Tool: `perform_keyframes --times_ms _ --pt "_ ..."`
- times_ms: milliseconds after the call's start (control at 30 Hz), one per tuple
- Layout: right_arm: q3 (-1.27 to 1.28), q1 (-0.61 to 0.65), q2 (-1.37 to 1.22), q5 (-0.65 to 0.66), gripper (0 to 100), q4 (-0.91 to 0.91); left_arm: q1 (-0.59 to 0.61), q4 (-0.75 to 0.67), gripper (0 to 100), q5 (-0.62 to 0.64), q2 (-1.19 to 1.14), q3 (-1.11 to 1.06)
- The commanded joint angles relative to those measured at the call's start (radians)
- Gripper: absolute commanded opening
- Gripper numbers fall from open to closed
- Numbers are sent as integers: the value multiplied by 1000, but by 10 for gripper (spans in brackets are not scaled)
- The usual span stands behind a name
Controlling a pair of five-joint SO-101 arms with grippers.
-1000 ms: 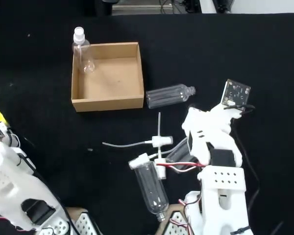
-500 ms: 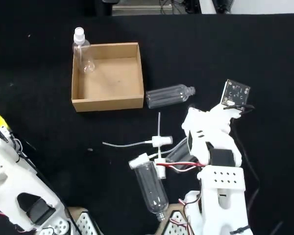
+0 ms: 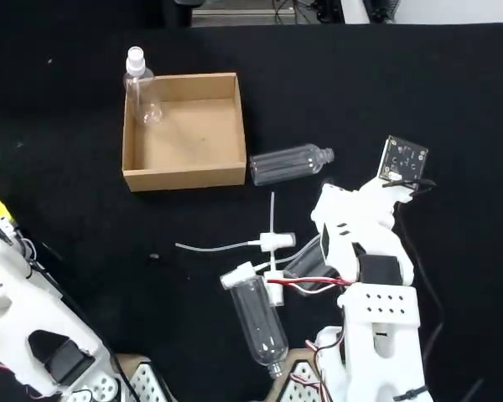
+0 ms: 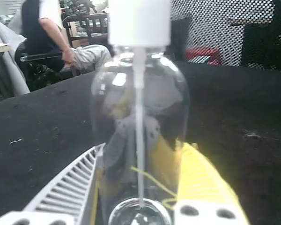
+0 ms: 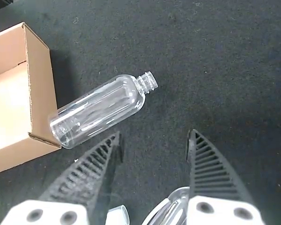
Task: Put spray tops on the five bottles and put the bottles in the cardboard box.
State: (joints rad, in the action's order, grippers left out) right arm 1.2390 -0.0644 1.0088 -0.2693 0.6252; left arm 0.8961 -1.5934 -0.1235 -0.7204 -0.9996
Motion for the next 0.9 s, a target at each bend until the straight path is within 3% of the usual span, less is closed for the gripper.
perform_keyframes --times_ms 0,567,867 --pt "-7 -14 16 -3 201 -21 15 -17 283 -3 2 19" --pt "-7 -14 16 -3 201 -21 18 -21 444 -3 32 12" --pt "-7 -14 16 -3 201 -21 10 -12 443 0 331 -179"
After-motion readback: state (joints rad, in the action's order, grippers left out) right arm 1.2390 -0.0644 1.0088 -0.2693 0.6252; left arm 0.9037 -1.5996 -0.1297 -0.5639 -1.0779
